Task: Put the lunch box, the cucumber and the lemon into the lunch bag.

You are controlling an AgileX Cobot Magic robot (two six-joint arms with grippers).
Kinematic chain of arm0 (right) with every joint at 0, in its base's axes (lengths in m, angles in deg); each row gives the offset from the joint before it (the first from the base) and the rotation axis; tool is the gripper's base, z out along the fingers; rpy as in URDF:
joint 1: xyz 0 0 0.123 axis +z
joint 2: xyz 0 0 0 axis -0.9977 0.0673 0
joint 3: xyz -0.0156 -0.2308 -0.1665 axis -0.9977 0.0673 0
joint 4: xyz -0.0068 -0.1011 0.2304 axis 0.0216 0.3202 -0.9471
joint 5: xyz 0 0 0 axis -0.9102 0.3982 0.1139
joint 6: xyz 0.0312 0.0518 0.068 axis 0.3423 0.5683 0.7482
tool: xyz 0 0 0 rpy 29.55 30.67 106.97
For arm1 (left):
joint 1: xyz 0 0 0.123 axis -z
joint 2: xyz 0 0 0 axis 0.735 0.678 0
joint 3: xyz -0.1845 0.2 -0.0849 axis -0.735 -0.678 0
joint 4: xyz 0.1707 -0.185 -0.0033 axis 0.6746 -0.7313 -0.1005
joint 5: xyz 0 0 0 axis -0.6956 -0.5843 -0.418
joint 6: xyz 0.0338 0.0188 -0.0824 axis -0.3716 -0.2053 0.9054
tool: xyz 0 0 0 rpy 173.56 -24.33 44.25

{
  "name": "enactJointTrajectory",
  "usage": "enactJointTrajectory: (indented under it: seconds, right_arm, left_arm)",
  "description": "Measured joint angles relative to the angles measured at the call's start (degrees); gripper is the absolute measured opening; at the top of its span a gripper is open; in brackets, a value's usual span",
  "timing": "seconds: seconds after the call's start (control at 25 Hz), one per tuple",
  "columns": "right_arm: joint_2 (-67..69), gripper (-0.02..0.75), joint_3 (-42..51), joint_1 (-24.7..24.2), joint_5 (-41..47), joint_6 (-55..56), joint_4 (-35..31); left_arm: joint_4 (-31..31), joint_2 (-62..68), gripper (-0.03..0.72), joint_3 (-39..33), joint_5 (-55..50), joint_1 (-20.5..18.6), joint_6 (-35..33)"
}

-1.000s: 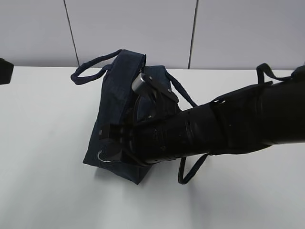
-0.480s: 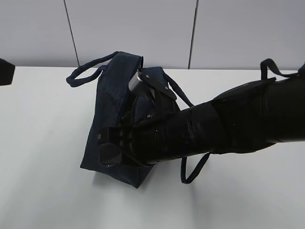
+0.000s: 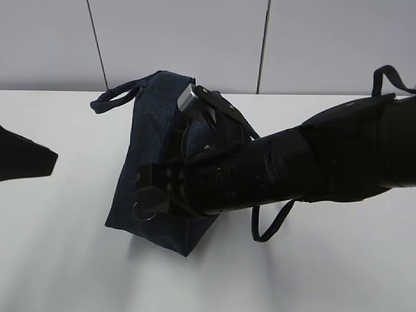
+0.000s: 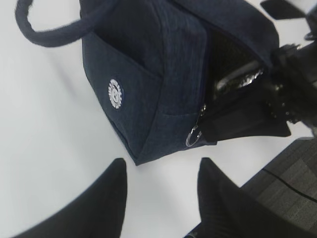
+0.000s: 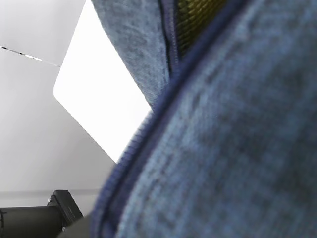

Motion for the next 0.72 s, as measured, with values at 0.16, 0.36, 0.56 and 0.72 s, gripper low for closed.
enactJointTrajectory:
  seconds: [0.16, 0.36, 0.56, 0.72]
  right_arm:
    - [-0.13, 0.000, 0.00, -1.16, 0.50, 0.13, 0.57]
    - [-0.26, 0.000, 0.00, -3.36, 3.14, 0.41, 1.18]
    - [-0.66, 0.000, 0.00, -5.25, 5.87, 0.63, 2.11]
    - [-0.78, 0.000, 0.00, -6.96, 8.64, 0.72, 2.74]
  left_arm:
    - [-5.15, 2.20, 0.321, -1.59, 0.22, 0.00, -9.61]
    - [-7.26, 5.26, 0.321, -1.70, 0.48, 0.00, -19.13]
    - [-7.70, 9.95, 0.321, -1.70, 1.56, 0.00, -24.54]
    - [-10.11, 14.34, 0.321, -1.70, 3.09, 0.00, -31.66]
